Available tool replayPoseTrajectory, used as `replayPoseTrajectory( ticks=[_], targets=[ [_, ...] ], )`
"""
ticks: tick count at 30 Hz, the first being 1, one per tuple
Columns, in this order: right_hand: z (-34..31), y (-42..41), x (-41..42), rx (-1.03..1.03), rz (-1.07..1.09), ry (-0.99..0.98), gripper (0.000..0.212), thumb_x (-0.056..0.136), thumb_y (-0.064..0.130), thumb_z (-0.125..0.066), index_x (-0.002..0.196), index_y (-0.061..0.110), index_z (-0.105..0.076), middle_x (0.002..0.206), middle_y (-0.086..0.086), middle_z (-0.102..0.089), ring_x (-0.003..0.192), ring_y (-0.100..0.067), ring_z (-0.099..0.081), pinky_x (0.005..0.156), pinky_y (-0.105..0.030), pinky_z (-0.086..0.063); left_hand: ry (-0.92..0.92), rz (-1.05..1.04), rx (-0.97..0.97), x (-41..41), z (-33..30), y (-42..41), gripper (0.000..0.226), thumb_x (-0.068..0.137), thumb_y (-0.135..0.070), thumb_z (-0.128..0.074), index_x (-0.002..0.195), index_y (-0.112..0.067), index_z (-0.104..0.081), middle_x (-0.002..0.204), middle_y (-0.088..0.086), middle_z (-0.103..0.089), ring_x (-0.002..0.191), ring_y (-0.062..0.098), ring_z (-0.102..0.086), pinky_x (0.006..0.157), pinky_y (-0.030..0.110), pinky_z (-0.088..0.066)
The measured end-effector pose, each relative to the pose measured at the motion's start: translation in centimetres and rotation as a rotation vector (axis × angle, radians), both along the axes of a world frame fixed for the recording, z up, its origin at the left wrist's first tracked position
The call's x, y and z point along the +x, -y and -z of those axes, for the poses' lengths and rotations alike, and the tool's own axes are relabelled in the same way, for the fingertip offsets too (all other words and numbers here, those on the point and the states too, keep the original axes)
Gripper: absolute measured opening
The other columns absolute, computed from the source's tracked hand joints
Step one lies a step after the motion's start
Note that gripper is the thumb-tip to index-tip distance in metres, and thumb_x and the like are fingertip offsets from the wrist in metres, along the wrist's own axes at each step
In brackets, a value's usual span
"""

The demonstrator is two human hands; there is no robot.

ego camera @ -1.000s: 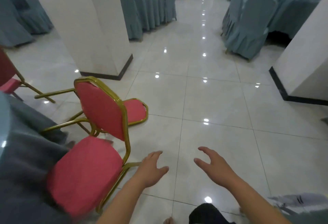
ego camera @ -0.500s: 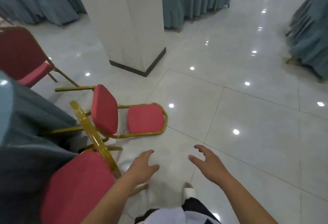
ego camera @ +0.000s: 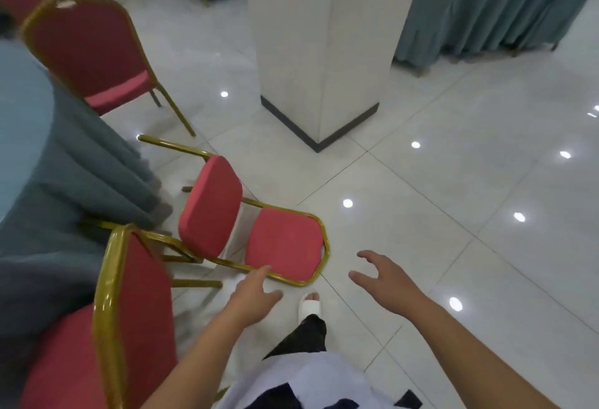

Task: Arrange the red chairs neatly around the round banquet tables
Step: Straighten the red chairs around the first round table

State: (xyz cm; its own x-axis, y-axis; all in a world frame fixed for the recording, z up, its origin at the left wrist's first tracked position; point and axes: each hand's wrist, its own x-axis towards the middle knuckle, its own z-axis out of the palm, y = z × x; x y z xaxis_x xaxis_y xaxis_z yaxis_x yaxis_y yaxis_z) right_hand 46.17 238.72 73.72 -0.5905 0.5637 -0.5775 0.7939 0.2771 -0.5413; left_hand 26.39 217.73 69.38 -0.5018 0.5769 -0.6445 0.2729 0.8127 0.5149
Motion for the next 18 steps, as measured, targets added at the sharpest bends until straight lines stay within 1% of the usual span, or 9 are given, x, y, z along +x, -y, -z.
replayPoseTrajectory(
  ticks=[3,5,8,10,13,15,18],
  targets=[
    [-1.0,-5.0,-4.0,0.009,-0.043,0.037,0.063,0.089,0.059,-0.057,0.145,0.035,-0.039,0.149,0.003,-0.042,0.135,-0.02,-0.041,0.112,-0.044,-0.034,0.042,-0.052,-0.012,-2.9,0.3,-4.6,0.071,0.094,-0.039,-0.06,0.155,-0.023,-0.028,0.159,0.001,-0.029,0.143,0.022,-0.032,0.115,0.038,-0.032],
    [-1.5,-8.0,-6.7,0.026,-0.092,0.027,0.064,0.09,0.059,-0.056,0.146,0.034,-0.038,0.15,0.004,-0.041,0.136,-0.02,-0.041,0.113,-0.044,-0.034,0.042,-0.054,-0.018,-4.9,0.6,-7.3,0.072,0.093,-0.039,-0.061,0.155,-0.022,-0.028,0.158,0.003,-0.03,0.143,0.022,-0.033,0.115,0.039,-0.032],
    [-2.1,-12.3,-10.8,0.017,-0.149,0.006,0.063,0.089,0.058,-0.057,0.145,0.035,-0.039,0.149,0.004,-0.042,0.135,-0.02,-0.041,0.113,-0.044,-0.034,-0.008,-0.078,-0.07,-7.3,0.7,-10.7,0.076,0.09,-0.044,-0.062,0.154,-0.022,-0.029,0.156,0.005,-0.035,0.141,0.025,-0.036,0.114,0.04,-0.033],
    [-2.2,-14.6,-13.3,0.002,-0.223,0.01,0.063,0.089,0.06,-0.057,0.145,0.036,-0.039,0.149,0.005,-0.042,0.135,-0.02,-0.041,0.113,-0.045,-0.033,-0.041,-0.139,-0.091,-8.4,0.7,-12.2,0.077,0.089,-0.046,-0.062,0.154,-0.022,-0.03,0.156,0.005,-0.036,0.14,0.025,-0.037,0.114,0.039,-0.033],
    [-1.3,-18.4,-17.2,-0.016,-0.381,0.038,0.064,0.087,0.062,-0.056,0.144,0.038,-0.038,0.149,0.006,-0.042,0.134,-0.019,-0.042,0.113,-0.046,-0.033,-0.037,-0.277,-0.101,-8.9,1.2,-14.1,0.079,0.084,-0.051,-0.061,0.153,-0.025,-0.031,0.156,0.002,-0.034,0.139,0.023,-0.039,0.112,0.042,-0.036],
    [-0.5,-21.2,-19.7,-0.022,-0.493,0.046,0.065,0.087,0.062,-0.056,0.144,0.037,-0.038,0.149,0.005,-0.042,0.134,-0.019,-0.043,0.112,-0.044,-0.034,-0.002,-0.39,-0.119,-8.7,2.4,-15.1,0.081,0.082,-0.054,-0.06,0.153,-0.028,-0.03,0.157,-0.001,-0.033,0.141,0.023,-0.036,0.113,0.044,-0.036],
    [0.7,-25.6,-23.3,-0.01,-0.696,0.053,0.065,0.089,0.061,-0.055,0.146,0.035,-0.038,0.15,0.005,-0.041,0.136,-0.019,-0.041,0.113,-0.043,-0.033,0.017,-0.643,-0.115,-7.1,3.1,-17.5,0.083,0.079,-0.056,-0.06,0.152,-0.029,-0.032,0.155,-0.002,-0.037,0.139,0.023,-0.038,0.112,0.041,-0.036]
  ],
)
